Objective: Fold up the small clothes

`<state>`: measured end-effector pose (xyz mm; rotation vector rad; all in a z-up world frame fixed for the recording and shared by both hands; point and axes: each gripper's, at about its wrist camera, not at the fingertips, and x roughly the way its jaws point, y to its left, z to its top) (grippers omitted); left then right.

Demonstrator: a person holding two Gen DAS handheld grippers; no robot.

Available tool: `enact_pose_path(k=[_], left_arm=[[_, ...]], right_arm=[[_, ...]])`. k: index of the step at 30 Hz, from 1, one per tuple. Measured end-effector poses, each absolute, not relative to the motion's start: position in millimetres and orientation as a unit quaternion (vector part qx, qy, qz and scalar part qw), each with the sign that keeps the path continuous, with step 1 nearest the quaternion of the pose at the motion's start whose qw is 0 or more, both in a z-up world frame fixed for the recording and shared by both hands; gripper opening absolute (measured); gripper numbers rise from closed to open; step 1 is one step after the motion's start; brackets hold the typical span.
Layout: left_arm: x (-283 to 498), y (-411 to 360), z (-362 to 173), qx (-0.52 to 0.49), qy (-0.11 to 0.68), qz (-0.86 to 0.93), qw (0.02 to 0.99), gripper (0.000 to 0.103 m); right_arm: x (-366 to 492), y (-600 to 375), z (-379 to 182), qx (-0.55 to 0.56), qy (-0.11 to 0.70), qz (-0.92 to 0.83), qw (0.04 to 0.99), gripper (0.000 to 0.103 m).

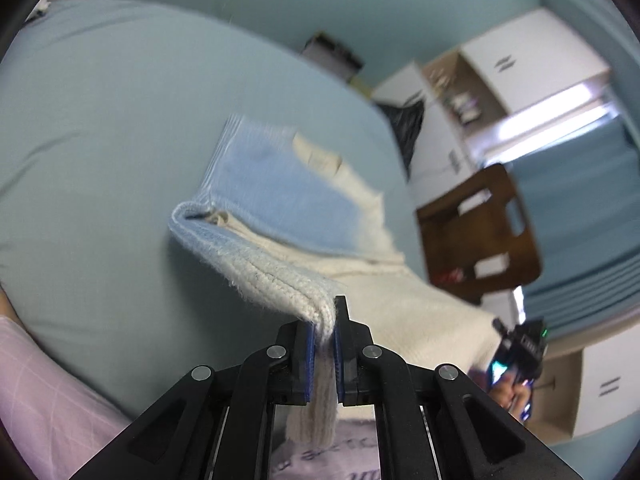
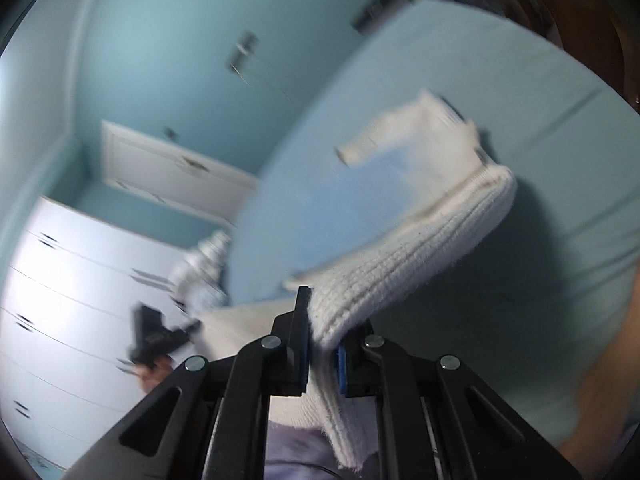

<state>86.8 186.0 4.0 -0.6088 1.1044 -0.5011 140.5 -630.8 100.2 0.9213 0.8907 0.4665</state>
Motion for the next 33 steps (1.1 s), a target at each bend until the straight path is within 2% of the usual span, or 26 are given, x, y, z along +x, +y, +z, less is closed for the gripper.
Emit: enact_pose_path(k=[4, 10, 17, 20, 22, 25, 29, 33], left_arm=[[73, 199, 30, -0.3, 0.468, -0.237, 0.796, 0.006], [34, 228, 59, -0.314, 0.425, -0.264, 0.807, 0.006], [-16, 240, 53, -0.331, 0.451, -0.271, 0.784, 0.006], [-12, 244, 41, -0.356, 0.463, -0.264, 0.768, 0.006], [4, 249, 27, -0.381, 0.481, -0.246, 0.75, 0.006], [48, 254, -4, -0.402, 0.524, -0.209, 0.721, 0.006], [149, 236, -40, -0.413, 0.572, -0.17, 0.688, 0.006], [280, 202, -84, -0.463, 0.578, -0.152, 0.654, 0.009]], right_arm=[[107, -630, 114, 0.481, 0.325, 0.241, 0.778, 0.006], [73, -632, 126, 0.534, 0.245, 0.259, 0.766, 0.006], [4, -630, 135, 0.541, 0.221, 0.24, 0.775, 0.006], [-5, -622, 147, 0.525, 0.231, 0.25, 0.78, 0.006], [1, -616, 150, 0.507, 0.253, 0.251, 0.784, 0.006], [32, -621, 126, 0.511, 0.307, 0.222, 0.771, 0.006], [100, -642, 80, 0.55, 0.389, 0.167, 0.72, 0.006], [194, -667, 58, 0.559, 0.424, 0.122, 0.702, 0.006]])
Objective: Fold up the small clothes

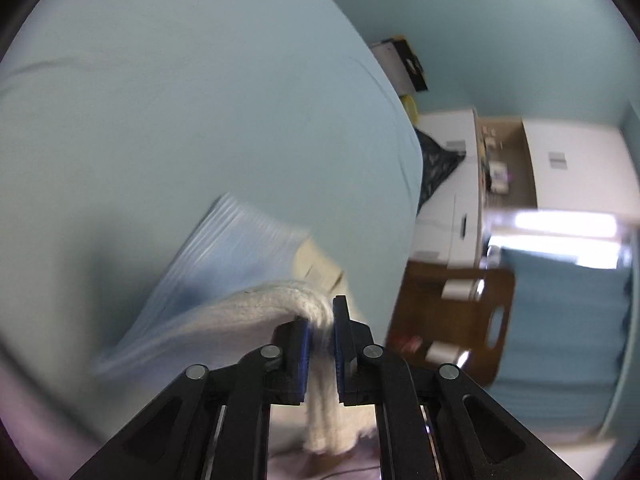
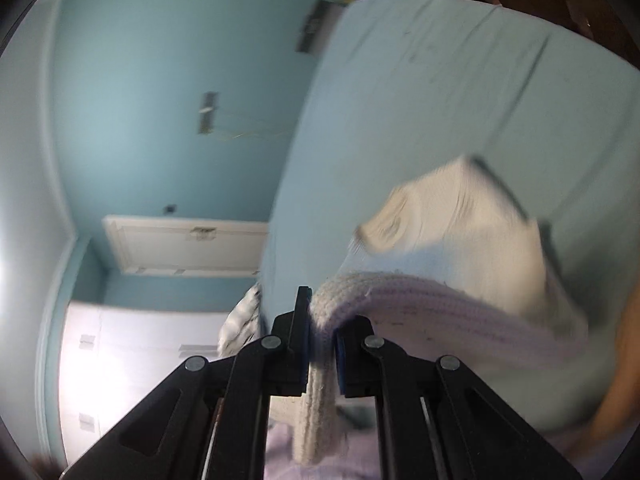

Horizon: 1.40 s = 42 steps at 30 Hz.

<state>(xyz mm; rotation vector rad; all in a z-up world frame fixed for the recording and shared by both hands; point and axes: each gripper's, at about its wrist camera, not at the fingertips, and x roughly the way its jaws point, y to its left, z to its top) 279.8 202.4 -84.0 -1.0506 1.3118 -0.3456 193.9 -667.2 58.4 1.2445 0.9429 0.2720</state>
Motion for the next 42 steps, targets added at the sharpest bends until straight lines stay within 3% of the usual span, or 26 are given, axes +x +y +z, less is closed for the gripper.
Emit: enact_pose_path(k=[2, 3, 4, 6, 7, 9, 10, 16, 24, 26, 27, 28, 33, 36, 41, 42], left_arm=[[322, 188, -119, -0.466, 0.593, -0.11, 0.647, 0.018], [334, 185, -131, -0.466, 0.592, -0.087, 0.652, 0.036], [341, 183, -141, -0.464, 0.584, -0.059, 0.663, 0.075], [346, 177, -157, -0.454, 0.564, -0.023, 0.69, 0.103], [348, 173, -165, -0.443, 0.563, -0.016, 0.698, 0.103], [353, 160, -184, -0.393, 0.593, -0.018, 0.702, 0.103], [354, 155, -190, -0.373, 0.605, -0.022, 0.703, 0.103], [324, 127, -212, -0.222, 0.646, -0.061, 0.728, 0.103], [310, 98, -207, -0.102, 0.627, -0.101, 0.766, 0.103], [316, 91, -206, -0.083, 0.614, -0.107, 0.778, 0.103], [320, 88, -207, -0.073, 0.61, -0.105, 0.782, 0.103], [327, 84, -208, -0.062, 0.61, -0.105, 0.783, 0.103], [352, 74, -207, 0.033, 0.599, -0.093, 0.795, 0.103], [352, 64, -194, 0.037, 0.576, -0.128, 0.806, 0.103], [352, 39, -213, 0.03, 0.587, -0.17, 0.791, 0.103], [350, 33, -219, 0.044, 0.592, -0.174, 0.786, 0.103]], right_arm=[[256, -685, 36, 0.562, 0.457, 0.084, 0.684, 0.013], [282, -694, 19, 0.567, 0.479, 0.07, 0.666, 0.019], [292, -701, 4, 0.571, 0.497, 0.051, 0.652, 0.028], [313, -723, -31, 0.558, 0.52, -0.047, 0.645, 0.046], [311, -730, -36, 0.544, 0.521, -0.093, 0.651, 0.059], [311, -732, -47, 0.525, 0.51, -0.103, 0.674, 0.074], [312, -729, -52, 0.517, 0.513, -0.09, 0.679, 0.076], [320, -696, -76, 0.389, 0.59, -0.043, 0.706, 0.076], [371, -661, -83, 0.248, 0.641, -0.009, 0.727, 0.076], [373, -646, -84, 0.211, 0.645, -0.002, 0.734, 0.069], [370, -635, -77, 0.161, 0.631, -0.008, 0.759, 0.034], [369, -629, -73, 0.137, 0.622, -0.007, 0.771, 0.01], [334, -654, -26, 0.172, 0.538, -0.027, 0.825, 0.008], [315, -678, 6, 0.185, 0.474, -0.048, 0.859, 0.007], [312, -687, -16, 0.168, 0.51, -0.074, 0.84, 0.005], [310, -684, -24, 0.161, 0.518, -0.084, 0.836, 0.0]])
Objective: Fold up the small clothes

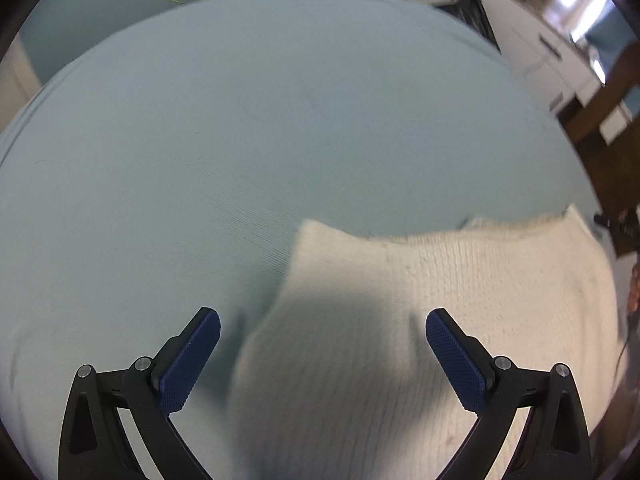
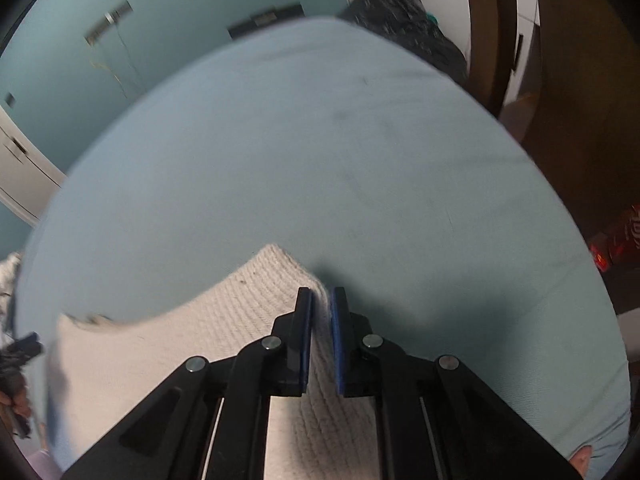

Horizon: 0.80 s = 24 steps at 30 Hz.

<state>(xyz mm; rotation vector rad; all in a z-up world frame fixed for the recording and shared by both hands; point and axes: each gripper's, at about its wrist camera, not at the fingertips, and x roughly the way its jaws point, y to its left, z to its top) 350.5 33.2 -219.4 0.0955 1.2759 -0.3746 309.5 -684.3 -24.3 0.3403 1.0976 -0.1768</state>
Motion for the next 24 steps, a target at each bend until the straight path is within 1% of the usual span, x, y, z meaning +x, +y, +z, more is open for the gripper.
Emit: enact_pose_path(k=[1, 3, 6, 8, 9, 10, 11, 12, 13, 14, 15, 16, 17, 18, 19, 20, 21, 24], left_arm=[[352, 25, -229, 0.07, 0.598, -0.174, 0.78, 0.103], [355, 16, -239, 0.099, 0.603, -0.17, 0.773, 0.103], [358, 12, -244, 0.079, 0.6, -0.18, 0.776, 0.103], [364, 16, -246, 0.053, 0.604, -0.179, 0.775, 0.103], [365, 21, -247, 0.033, 0.607, -0.177, 0.774, 0.103], [366, 24, -248, 0.013, 0.606, -0.174, 0.777, 0.103], [367, 27, -246, 0.006, 0.6, -0.171, 0.782, 0.103], [367, 26, -244, 0.004, 0.593, -0.167, 0.788, 0.097], [366, 25, -243, -0.002, 0.591, -0.164, 0.79, 0.081], [364, 29, -240, -0.016, 0.588, -0.165, 0.792, 0.07], [363, 28, -237, -0.033, 0.587, -0.163, 0.792, 0.034], [364, 29, -235, -0.044, 0.591, -0.16, 0.789, 0.014], [366, 30, -235, -0.059, 0.596, -0.158, 0.785, 0.013], [365, 29, -230, -0.059, 0.593, -0.162, 0.787, 0.01], [364, 28, -221, -0.056, 0.581, -0.168, 0.794, 0.009], [361, 29, -206, -0.063, 0.56, -0.185, 0.805, 0.009], [357, 36, -195, -0.074, 0.546, -0.196, 0.811, 0.009], [343, 48, -157, -0.136, 0.478, -0.248, 0.832, 0.009]], right_arm=[[306, -688, -35, 0.15, 0.528, -0.108, 0.829, 0.0], [301, -690, -47, 0.179, 0.535, -0.108, 0.819, 0.0], [292, -712, -58, 0.251, 0.533, -0.095, 0.803, 0.0], [292, -724, -55, 0.291, 0.523, -0.064, 0.799, 0.007], [292, -727, -54, 0.308, 0.527, -0.053, 0.79, 0.026], [293, -727, -55, 0.318, 0.534, -0.048, 0.782, 0.061], [294, -726, -57, 0.327, 0.543, -0.038, 0.772, 0.076], [296, -724, -58, 0.327, 0.548, -0.033, 0.769, 0.085], [299, -717, -61, 0.314, 0.562, -0.027, 0.765, 0.085], [303, -712, -62, 0.304, 0.567, -0.02, 0.765, 0.085], [309, -706, -64, 0.294, 0.567, -0.01, 0.769, 0.085], [310, -696, -65, 0.266, 0.571, -0.003, 0.776, 0.083], [318, -693, -67, 0.238, 0.581, -0.012, 0.778, 0.08], [318, -685, -68, 0.195, 0.593, -0.026, 0.781, 0.062], [316, -674, -65, 0.134, 0.598, -0.04, 0.789, 0.03], [315, -671, -61, 0.121, 0.593, -0.03, 0.795, 0.013], [310, -672, -55, 0.129, 0.587, -0.013, 0.799, 0.007], [278, -687, -24, 0.138, 0.526, -0.008, 0.839, 0.007]])
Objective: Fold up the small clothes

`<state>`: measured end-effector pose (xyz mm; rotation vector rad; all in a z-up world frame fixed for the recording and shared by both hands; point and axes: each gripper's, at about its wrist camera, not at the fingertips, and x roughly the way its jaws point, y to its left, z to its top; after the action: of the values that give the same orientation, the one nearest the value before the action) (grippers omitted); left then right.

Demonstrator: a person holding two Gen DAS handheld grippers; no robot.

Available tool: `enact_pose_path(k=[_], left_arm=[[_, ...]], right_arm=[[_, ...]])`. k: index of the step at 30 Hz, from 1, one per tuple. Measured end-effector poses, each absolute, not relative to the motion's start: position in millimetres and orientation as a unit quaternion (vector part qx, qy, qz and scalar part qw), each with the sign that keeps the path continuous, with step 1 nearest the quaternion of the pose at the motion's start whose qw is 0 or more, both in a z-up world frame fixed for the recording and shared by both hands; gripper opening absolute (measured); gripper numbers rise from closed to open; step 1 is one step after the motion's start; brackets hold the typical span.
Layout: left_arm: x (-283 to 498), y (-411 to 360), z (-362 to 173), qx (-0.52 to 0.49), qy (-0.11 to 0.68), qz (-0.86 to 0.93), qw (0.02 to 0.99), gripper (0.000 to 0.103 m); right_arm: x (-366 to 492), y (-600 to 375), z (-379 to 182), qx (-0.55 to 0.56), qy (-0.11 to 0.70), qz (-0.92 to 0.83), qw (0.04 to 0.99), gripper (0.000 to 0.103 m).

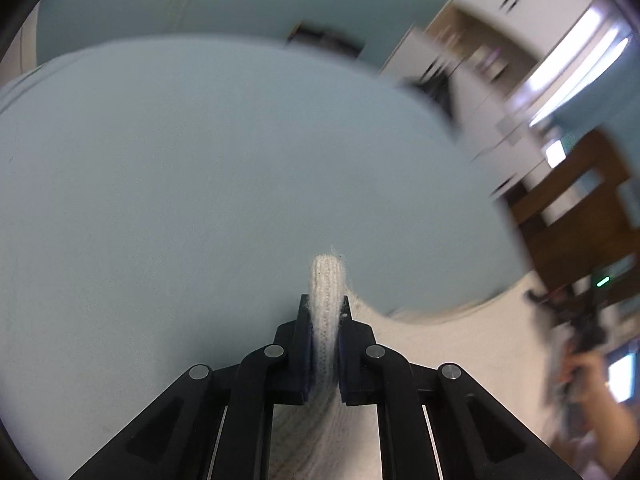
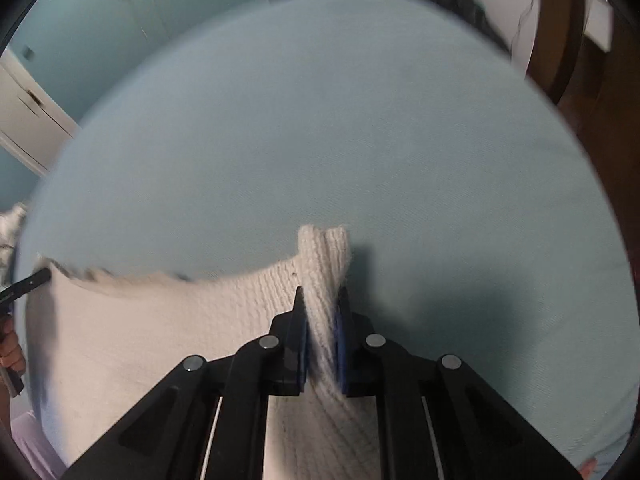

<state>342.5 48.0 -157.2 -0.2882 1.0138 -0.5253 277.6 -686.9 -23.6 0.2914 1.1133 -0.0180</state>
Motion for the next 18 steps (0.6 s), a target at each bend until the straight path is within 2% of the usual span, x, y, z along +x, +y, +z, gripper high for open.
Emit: enact_pose_path(k=[3, 7, 9, 11, 14, 16, 18], left_arm=[[351, 56, -141, -0.175, 0.447, -0.254, 0.84, 0.009], [361, 67, -156, -0.189, 0.456, -0.213, 0.843, 0.009], [375, 70, -173, -0.178, 0.484, -0.173, 0.839, 0.009], [397, 78, -187, -0.173, 0.512, -0.141, 0.829, 0.009], [396, 50, -225, -0.184, 0.557, -0.12, 0.801, 0.01], [397, 48, -236, -0.2, 0.589, -0.112, 0.775, 0.013], [396, 49, -239, -0.214, 0.618, -0.109, 0.748, 0.017]], right_arm=[[256, -705, 11, 0.151, 0.466, -0.011, 0.872, 0.006], [236, -717, 19, 0.172, 0.439, -0.036, 0.881, 0.006], [245, -709, 10, 0.174, 0.449, -0.052, 0.875, 0.006], [261, -657, -1, 0.17, 0.463, -0.064, 0.867, 0.007], [271, -648, -11, 0.144, 0.487, -0.079, 0.858, 0.007], [285, -644, -12, 0.136, 0.507, -0.09, 0.846, 0.008], [299, -634, -43, 0.158, 0.539, -0.088, 0.823, 0.009]])
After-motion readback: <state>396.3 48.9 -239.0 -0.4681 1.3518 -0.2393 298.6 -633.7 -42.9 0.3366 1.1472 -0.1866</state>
